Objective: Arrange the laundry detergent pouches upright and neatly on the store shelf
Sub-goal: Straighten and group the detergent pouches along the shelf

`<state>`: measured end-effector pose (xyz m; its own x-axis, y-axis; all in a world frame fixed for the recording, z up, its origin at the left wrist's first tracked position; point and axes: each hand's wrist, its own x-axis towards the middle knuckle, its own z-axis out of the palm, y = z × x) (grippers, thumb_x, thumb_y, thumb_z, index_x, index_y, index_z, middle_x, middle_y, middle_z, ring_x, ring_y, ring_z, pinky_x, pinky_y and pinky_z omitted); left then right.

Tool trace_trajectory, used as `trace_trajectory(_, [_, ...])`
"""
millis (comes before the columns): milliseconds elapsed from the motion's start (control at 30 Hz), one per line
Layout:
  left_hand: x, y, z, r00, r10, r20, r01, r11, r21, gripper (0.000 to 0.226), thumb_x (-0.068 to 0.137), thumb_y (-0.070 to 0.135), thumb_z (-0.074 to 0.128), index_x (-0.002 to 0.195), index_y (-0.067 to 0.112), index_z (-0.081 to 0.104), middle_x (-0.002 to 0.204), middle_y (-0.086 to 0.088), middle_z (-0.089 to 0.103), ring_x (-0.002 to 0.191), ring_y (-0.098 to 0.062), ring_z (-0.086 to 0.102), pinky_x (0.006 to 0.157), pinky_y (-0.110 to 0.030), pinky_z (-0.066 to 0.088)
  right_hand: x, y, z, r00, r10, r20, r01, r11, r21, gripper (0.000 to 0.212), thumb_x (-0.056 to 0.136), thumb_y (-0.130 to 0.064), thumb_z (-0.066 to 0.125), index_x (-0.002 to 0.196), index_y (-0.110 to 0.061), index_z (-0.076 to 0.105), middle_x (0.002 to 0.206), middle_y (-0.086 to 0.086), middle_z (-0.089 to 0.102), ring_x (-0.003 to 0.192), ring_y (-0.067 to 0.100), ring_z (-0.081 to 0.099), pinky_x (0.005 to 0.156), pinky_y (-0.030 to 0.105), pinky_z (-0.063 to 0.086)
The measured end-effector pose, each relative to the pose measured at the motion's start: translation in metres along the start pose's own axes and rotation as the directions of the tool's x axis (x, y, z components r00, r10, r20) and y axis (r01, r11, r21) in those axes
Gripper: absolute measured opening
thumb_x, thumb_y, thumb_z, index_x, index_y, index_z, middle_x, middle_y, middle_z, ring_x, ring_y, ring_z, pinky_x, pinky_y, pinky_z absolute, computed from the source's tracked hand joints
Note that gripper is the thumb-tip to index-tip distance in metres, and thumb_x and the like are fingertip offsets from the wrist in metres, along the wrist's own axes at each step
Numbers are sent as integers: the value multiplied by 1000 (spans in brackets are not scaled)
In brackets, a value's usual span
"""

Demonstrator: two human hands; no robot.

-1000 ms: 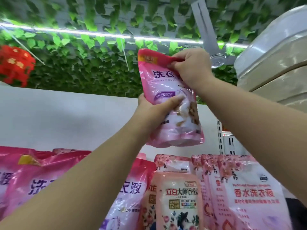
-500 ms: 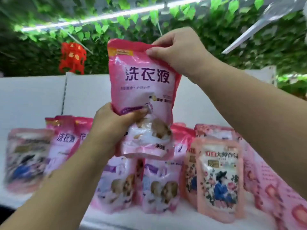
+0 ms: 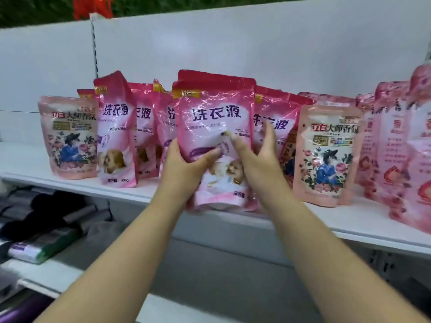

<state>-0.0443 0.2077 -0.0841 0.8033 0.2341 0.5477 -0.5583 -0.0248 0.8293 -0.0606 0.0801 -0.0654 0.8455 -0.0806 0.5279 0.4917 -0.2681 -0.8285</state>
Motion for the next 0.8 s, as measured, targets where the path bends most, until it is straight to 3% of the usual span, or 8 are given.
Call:
trace_trajectory(100, [-13, -3, 4, 997, 71, 8, -71, 997, 24, 91, 60, 51, 76, 136, 22, 35, 124, 5, 57, 110, -8, 57, 95, -28, 47, -15, 15, 7, 989, 136, 60, -143, 981, 129, 64, 84, -58, 46, 141, -32, 31, 130, 0, 51, 118, 20, 53, 101, 43, 43])
trace_trajectory(267, [-12, -12, 5, 995, 96, -1, -95, 989, 115, 94, 63, 73, 59, 141, 30, 30, 141, 2, 42, 130, -16, 40, 108, -43, 35, -13, 17, 11, 997, -38, -66, 41, 998, 50, 23, 90, -46, 46, 102, -29, 57, 97, -8, 66, 94, 9, 61, 86, 30, 49])
trace_trajectory(367, [-13, -12, 2, 1000, 12, 4, -12, 1000, 23, 64, 88, 63, 35, 141, 28, 35, 144, 5, 41, 126, -6, 37, 106, -25, 24, -18, 22, 13, 972, -133, -195, 129, 991, -32, 31, 92, -38, 49, 67, -20, 47, 61, -5, 50, 57, 4, 46, 59, 24, 39])
trace_trajectory(433, [-12, -13, -2, 996, -90, -13, 89, 995, -53, 52, 96, 50, 24, 139, 26, 41, 141, 4, 45, 124, -9, 41, 102, -24, 28, -19, 23, 11, 954, -128, -271, 136, 991, 12, 38, 93, -34, 49, 60, -18, 38, 51, -8, 36, 49, 6, 33, 51, 23, 31])
trace_trajectory(533, [-5, -13, -2, 997, -78, -12, 78, 997, 5, 51, 97, 45, 29, 140, 21, 40, 144, 3, 42, 131, -13, 37, 105, -24, 26, -20, 23, 2, 919, -98, -382, 146, 984, 98, 40, 93, -30, 50, 56, -20, 36, 41, -12, 32, 41, 3, 28, 42, 16, 27])
trace_trajectory(600, [0, -13, 0, 1000, -30, 9, 29, 996, 81, 58, 92, 50, 43, 139, 17, 40, 143, -1, 42, 131, -16, 38, 106, -23, 26, -22, 23, -9, 875, -137, -464, 182, 982, 54, 39, 94, -29, 49, 56, -25, 39, 44, -14, 34, 42, 1, 31, 44, 17, 31])
trace_trajectory(700, [7, -20, 4, 999, 25, -30, -18, 979, 201, 72, 70, 64, 60, 118, 9, 56, 120, -10, 59, 114, -25, 53, 101, -40, 41, -22, 22, -24, 829, -214, -517, 235, 972, -25, 29, 94, -32, 47, 66, -35, 43, 69, -19, 39, 60, 1, 44, 61, 25, 50])
trace_trajectory(800, [2, -17, 3, 985, 62, -162, -23, 973, 232, 36, 80, 41, 67, 91, 8, 56, 100, -13, 62, 96, -28, 57, 86, -37, 45, -18, 22, -28, 864, -203, -460, 190, 979, -76, 19, 96, -30, 44, 78, -33, 48, 74, -14, 46, 74, 14, 51, 77, 40, 53])
